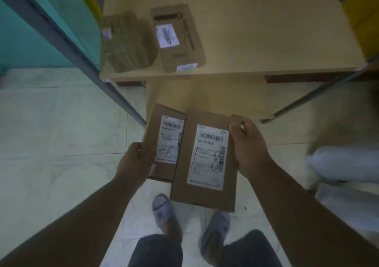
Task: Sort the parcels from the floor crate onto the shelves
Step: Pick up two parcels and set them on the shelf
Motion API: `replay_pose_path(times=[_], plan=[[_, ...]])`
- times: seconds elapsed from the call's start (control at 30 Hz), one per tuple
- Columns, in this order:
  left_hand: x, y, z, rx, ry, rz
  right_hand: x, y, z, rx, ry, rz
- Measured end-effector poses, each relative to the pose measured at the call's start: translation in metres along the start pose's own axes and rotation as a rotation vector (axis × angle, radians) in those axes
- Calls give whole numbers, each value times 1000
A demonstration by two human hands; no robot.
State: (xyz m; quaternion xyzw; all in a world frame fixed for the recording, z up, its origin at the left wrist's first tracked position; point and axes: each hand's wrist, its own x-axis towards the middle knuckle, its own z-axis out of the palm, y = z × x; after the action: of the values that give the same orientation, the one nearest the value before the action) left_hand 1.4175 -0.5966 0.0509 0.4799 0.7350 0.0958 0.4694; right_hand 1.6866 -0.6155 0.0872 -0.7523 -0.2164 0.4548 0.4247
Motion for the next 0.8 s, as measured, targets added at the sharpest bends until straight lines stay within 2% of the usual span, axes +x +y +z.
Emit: replay_pose_path(times=[0.23, 0.33, 0.47, 0.6, 0.7, 0.8], plan=[[149, -39, 101, -72, 125, -121, 152, 108, 41, -178, -24, -46], [207, -50, 150, -160, 150, -141, 220, 143, 48, -164, -18, -66], [281, -56, 183, -296, 170, -80, 300, 169, 65, -100, -6, -73], [351, -57, 190, -358, 257, 17, 363, 181, 88, -36, -8, -91], [397, -62, 196, -327, 302, 96, 405, 191, 106, -29, -9, -153], [437, -73, 205, -183, 366, 128, 437, 204, 124, -8, -7, -223]])
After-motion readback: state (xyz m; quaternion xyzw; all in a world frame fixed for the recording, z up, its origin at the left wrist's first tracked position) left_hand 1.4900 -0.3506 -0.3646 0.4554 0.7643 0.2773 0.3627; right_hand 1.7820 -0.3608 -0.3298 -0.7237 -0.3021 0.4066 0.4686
